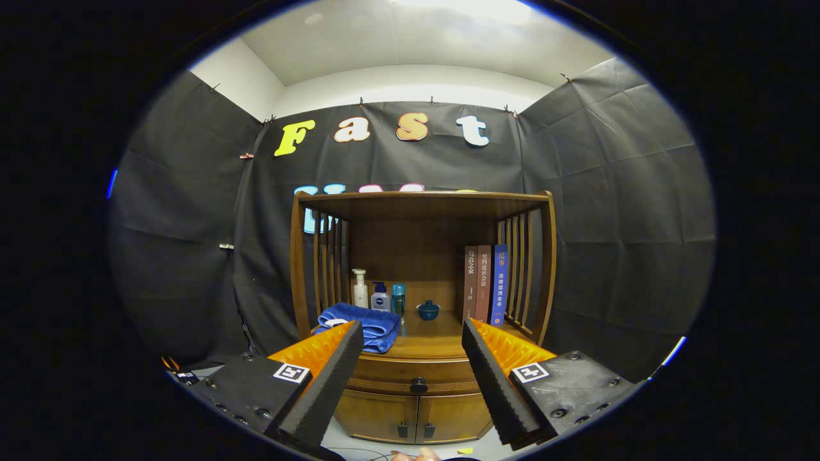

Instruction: Pull open the drawer, take out the items inside it, and place them on the countertop above the cabinet.

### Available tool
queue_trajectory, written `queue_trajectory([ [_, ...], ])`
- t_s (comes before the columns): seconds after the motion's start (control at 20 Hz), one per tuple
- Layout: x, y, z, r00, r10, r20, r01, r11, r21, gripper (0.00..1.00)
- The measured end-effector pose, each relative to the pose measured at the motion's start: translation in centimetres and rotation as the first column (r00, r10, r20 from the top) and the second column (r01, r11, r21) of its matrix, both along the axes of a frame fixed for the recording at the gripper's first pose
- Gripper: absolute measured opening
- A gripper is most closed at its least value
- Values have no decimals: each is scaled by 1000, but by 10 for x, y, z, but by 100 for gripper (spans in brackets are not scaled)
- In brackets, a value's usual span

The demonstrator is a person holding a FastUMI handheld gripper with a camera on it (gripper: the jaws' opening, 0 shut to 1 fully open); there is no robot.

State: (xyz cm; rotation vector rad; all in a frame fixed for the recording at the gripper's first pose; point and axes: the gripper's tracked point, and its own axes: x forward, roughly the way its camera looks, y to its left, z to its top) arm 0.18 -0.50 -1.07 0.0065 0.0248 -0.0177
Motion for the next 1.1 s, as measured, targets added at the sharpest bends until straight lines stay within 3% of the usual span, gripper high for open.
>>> queue_trajectory([
  [0.35,25,-2,-39,998,11,-59,-11,1000,-3,99],
  [0.7,76,-5,-126,981,2,-196,-2,1000,2,99],
  [1.1,132,-9,-229,938,-13,-347,29,999,40,99],
])
